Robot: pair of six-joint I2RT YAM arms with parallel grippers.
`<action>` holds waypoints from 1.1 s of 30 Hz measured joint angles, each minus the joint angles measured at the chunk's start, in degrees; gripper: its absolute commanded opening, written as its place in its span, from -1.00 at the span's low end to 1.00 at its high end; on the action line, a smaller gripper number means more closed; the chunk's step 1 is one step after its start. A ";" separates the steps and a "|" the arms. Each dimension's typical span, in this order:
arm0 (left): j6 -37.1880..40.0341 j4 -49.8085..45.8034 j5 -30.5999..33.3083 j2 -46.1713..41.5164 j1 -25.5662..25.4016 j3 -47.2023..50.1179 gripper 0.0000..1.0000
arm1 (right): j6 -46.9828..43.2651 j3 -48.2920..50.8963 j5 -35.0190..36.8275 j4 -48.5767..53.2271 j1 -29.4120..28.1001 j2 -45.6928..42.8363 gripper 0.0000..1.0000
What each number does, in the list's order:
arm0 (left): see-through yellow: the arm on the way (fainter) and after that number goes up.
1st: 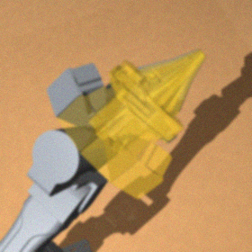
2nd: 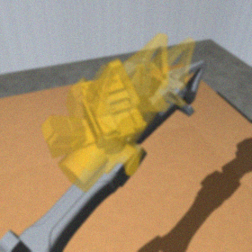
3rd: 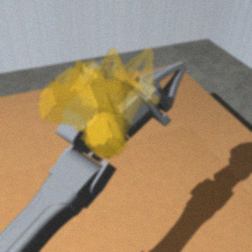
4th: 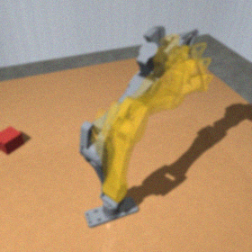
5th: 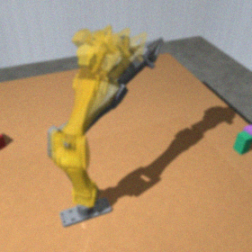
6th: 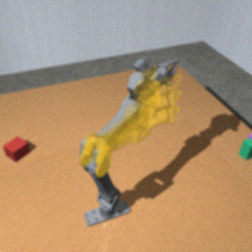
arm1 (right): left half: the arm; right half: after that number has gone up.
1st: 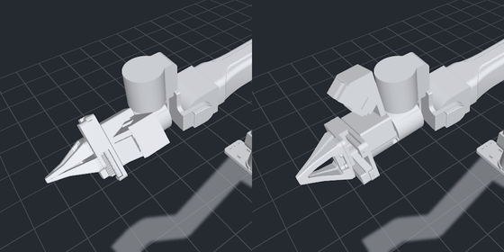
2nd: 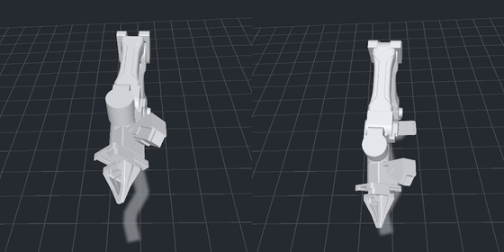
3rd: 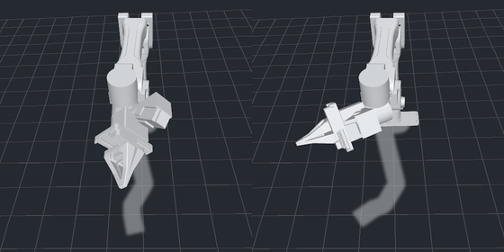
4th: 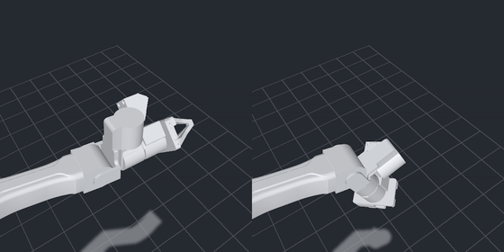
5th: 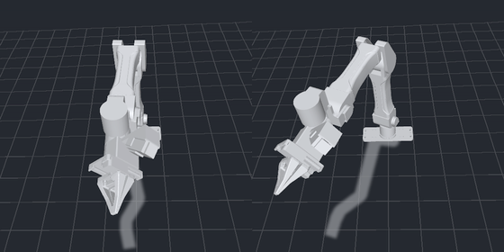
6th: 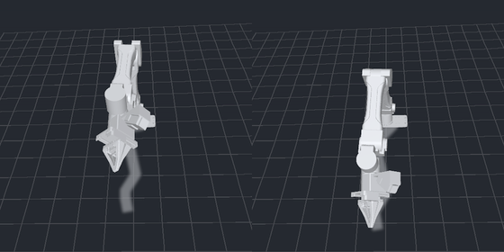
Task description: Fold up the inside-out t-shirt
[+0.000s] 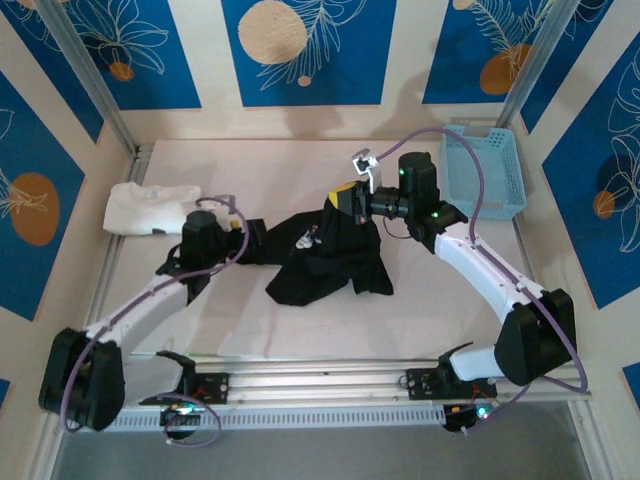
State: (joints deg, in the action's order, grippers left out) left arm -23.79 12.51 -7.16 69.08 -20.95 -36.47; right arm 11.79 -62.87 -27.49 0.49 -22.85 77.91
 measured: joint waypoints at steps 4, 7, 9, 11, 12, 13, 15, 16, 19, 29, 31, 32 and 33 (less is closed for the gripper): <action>3.19 1.16 -5.88 9.27 -3.78 -5.29 0.57 | -0.13 0.00 0.00 0.22 0.17 0.00 -1.00; 5.29 1.55 -9.84 16.50 -6.84 -9.92 0.57 | -0.31 0.00 0.00 0.39 0.28 -0.02 -1.00; 6.27 1.62 -11.76 20.31 -8.28 -12.61 0.53 | -0.31 0.00 0.00 0.44 0.39 -0.02 -1.00; 6.60 1.62 -13.57 23.30 -9.20 -15.06 0.39 | -0.28 0.00 0.00 0.42 0.39 -0.02 -1.00; 6.51 1.62 -14.64 24.92 -9.57 -16.48 0.22 | -0.31 0.00 0.00 0.44 0.39 0.00 -1.00; 6.25 1.77 -15.43 26.45 -9.77 -17.81 0.00 | -0.28 0.00 0.00 0.46 0.39 -0.02 -1.00; 5.57 2.12 -16.35 28.98 -9.94 -20.09 -0.38 | -0.31 0.00 -0.07 0.48 0.39 -0.02 -1.00; 5.27 2.16 -16.39 30.27 -9.94 -21.27 -0.63 | -0.33 0.00 -0.17 0.61 0.39 -0.02 -1.00; 3.65 2.29 -15.93 32.50 -9.31 -23.30 -0.94 | -0.83 -0.07 -0.26 1.60 0.68 -0.17 -1.00; -9.31 4.81 -11.21 30.40 2.73 -22.25 -1.00 | 3.98 -2.60 -3.74 -0.26 8.07 -10.45 -1.00; -11.08 5.97 -8.85 27.56 4.70 -19.45 -1.00 | 6.34 -2.64 -4.44 -3.15 9.01 -12.17 -1.00; -11.58 6.05 -7.56 26.03 5.14 -17.84 -1.00 | 7.06 -2.64 -4.66 -4.00 9.05 -12.52 -1.00; -11.91 6.10 -6.25 24.59 5.22 -16.28 -1.00 | 7.93 -2.58 -4.98 -4.96 9.05 -12.55 -1.00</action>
State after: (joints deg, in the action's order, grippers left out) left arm -35.70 18.61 -13.41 93.67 -15.73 -52.75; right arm 19.73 -65.45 -32.47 -4.47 -13.80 65.36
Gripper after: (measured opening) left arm 0.043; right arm 0.041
